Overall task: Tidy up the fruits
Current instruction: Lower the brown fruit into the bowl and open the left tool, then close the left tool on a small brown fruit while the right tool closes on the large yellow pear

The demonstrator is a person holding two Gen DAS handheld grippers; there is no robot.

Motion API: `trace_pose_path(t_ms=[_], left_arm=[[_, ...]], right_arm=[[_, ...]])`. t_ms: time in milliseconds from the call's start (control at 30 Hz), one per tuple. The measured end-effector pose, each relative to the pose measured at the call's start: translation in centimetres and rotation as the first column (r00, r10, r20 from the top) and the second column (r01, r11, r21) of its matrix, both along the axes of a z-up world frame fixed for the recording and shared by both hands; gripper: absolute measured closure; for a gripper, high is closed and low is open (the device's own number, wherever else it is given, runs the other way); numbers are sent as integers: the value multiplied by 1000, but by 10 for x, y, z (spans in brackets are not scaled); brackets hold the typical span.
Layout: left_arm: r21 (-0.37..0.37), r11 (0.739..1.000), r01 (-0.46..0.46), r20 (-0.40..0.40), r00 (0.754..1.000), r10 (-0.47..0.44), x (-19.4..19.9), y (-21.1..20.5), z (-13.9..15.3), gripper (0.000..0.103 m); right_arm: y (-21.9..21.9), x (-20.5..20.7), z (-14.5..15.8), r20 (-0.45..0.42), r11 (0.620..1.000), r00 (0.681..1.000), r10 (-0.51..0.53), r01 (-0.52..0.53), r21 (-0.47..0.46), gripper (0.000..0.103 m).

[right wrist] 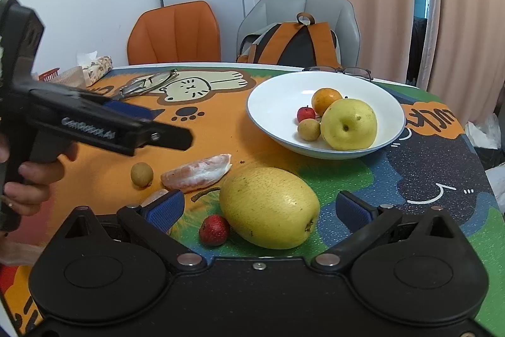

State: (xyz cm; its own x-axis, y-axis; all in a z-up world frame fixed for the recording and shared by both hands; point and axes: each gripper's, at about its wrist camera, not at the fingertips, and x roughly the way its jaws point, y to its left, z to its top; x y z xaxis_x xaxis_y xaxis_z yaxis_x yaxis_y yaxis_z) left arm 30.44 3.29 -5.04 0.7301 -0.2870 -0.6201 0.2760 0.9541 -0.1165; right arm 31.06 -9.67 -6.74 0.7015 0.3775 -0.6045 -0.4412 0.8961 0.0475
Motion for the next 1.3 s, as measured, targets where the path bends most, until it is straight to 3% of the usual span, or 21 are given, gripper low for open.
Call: trace_pose_path(t_ms=[400, 433, 500, 600, 700, 1033, 1133, 1300], left_arm=[[34, 999, -21, -30, 999, 22, -26, 25, -21, 15], [37, 999, -17, -33, 999, 18, -28, 26, -22, 15], [47, 999, 1, -35, 999, 1, -29, 25, -26, 15], [69, 997, 20, -36, 999, -18, -31, 23, -32, 15], [48, 999, 23, -48, 999, -21, -30, 25, -36, 15], [-17, 999, 30, -55, 998, -31, -28, 33, -41, 15], [-28, 999, 34, -50, 998, -35, -28, 34, -41, 20], [-11, 1000, 24, -41, 999, -24, -27, 34, -41, 43]], right_arm=[[19, 10, -17, 4, 997, 1000, -13, 13, -70, 1], [20, 12, -19, 7, 996, 1000, -21, 22, -81, 2], [22, 13, -21, 0, 995, 1000, -28, 28, -93, 15], [21, 13, -23, 4, 994, 999, -49, 49, -96, 20], [20, 14, -23, 4, 993, 998, -60, 60, -98, 25], [18, 13, -22, 6, 994, 998, -63, 64, -91, 26], [18, 14, -22, -1, 994, 998, -64, 64, -85, 26], [17, 15, -21, -6, 994, 998, -62, 62, -85, 26]])
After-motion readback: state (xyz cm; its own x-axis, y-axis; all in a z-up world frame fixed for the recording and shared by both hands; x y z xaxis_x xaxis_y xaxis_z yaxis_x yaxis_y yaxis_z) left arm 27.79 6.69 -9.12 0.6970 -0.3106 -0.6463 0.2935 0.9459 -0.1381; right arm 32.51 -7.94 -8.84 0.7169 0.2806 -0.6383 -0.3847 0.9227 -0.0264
